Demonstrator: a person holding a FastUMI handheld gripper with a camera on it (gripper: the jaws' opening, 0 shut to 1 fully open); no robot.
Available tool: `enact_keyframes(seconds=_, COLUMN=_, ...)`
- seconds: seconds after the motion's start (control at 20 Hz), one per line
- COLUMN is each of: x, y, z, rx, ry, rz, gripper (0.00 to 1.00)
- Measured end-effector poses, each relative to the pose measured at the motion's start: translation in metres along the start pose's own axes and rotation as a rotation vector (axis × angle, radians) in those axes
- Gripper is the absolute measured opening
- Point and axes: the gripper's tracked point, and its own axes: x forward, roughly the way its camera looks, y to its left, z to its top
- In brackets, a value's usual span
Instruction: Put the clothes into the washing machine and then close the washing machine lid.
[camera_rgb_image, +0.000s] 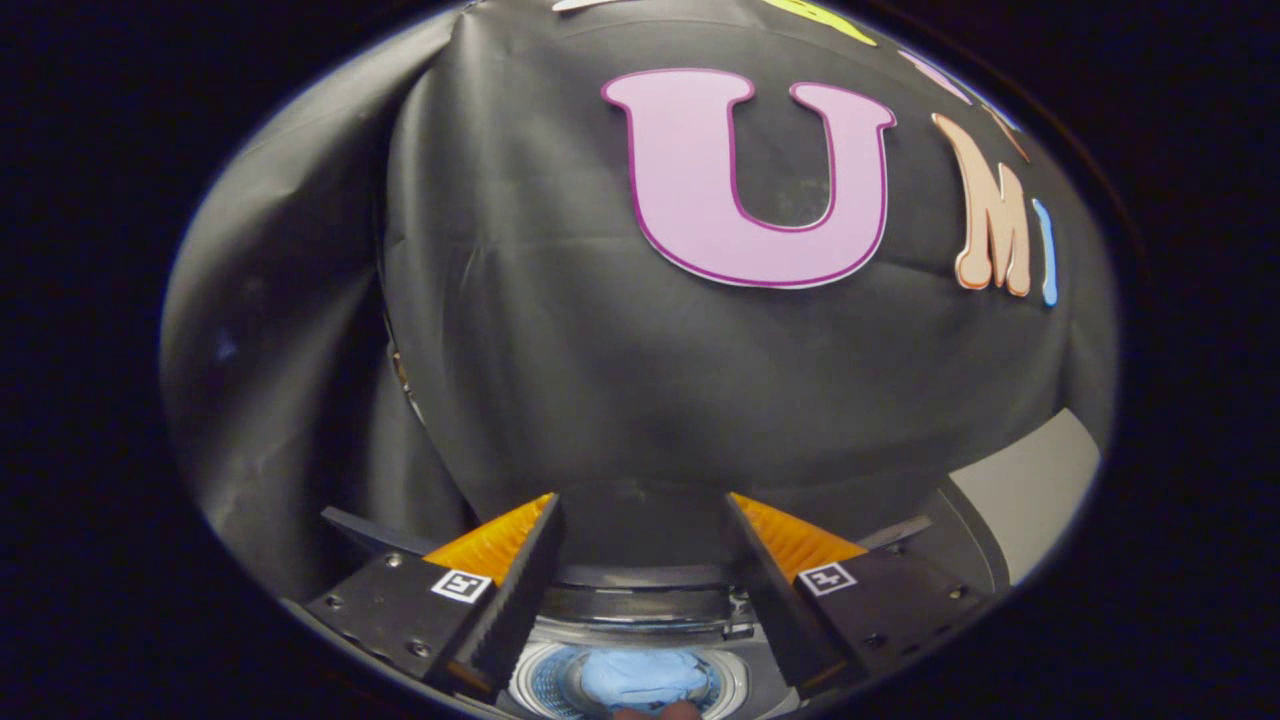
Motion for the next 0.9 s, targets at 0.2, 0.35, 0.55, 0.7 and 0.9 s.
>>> enact_keyframes(seconds=0.2, x=-0.031, y=0.003, z=-0.018, rx=0.000, ry=-0.003, rz=0.049, gripper=0.96)
enact_keyframes(seconds=0.35, x=-0.047, y=0.003, z=-0.036, rx=-0.001, ry=0.011, rz=0.079, gripper=0.96)
enact_keyframes(seconds=0.55, x=-0.083, y=0.001, z=-0.080, rx=0.001, ry=0.061, rz=0.113, gripper=0.98)
enact_keyframes(seconds=0.7, x=-0.121, y=-0.013, z=-0.096, rx=0.026, ry=-0.034, rz=0.130, gripper=1.00)
enact_keyframes(seconds=0.9, x=-0.192, y=-0.032, z=-0.119, rx=0.095, ry=-0.141, rz=0.183, gripper=0.98)
